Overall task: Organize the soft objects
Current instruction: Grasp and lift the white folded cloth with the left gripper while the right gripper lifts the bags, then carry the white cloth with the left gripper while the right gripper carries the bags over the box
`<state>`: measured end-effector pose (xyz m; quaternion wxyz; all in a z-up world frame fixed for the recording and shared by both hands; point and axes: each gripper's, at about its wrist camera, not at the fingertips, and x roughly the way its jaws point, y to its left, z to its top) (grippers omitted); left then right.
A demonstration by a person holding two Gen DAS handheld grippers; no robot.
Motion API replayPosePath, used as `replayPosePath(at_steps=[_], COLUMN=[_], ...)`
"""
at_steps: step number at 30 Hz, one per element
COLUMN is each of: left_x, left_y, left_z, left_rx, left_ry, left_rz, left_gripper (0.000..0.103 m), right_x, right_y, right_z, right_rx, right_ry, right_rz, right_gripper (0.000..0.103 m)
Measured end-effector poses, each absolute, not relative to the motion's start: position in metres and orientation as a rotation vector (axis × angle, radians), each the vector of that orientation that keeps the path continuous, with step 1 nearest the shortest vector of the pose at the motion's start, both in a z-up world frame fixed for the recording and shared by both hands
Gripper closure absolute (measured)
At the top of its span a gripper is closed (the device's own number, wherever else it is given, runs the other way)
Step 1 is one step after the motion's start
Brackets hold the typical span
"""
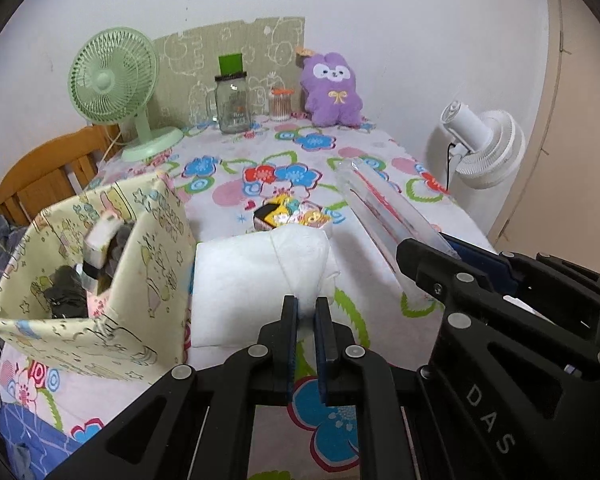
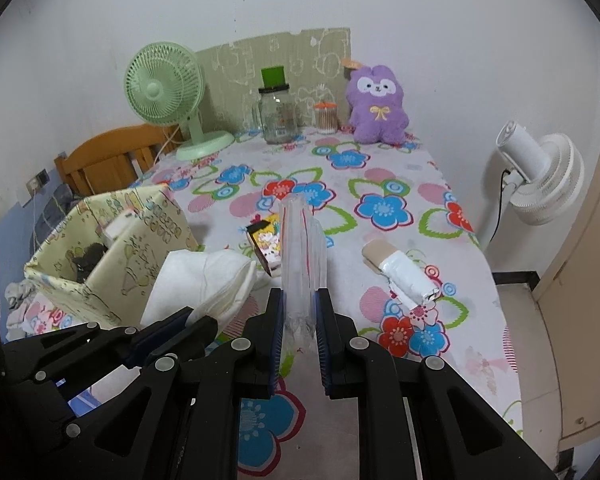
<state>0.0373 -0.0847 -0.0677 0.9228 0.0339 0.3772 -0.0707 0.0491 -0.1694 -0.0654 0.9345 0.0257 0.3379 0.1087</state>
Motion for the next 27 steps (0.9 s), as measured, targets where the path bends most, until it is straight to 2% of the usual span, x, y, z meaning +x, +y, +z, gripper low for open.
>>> replayPosePath(at_steps=[27], left_x=[0.032], left_y=[-0.066], left_z=[-0.003], left_rx=[0.089], left_ry=[0.658], left_rz=[-0.193], left_gripper=[0.098], right_x=[0.032], right_y=[-0.154], right_z=[0.004], right_rx=[0.059], right_ry=[0.565], right_rz=[0.198], right_gripper=[0.085])
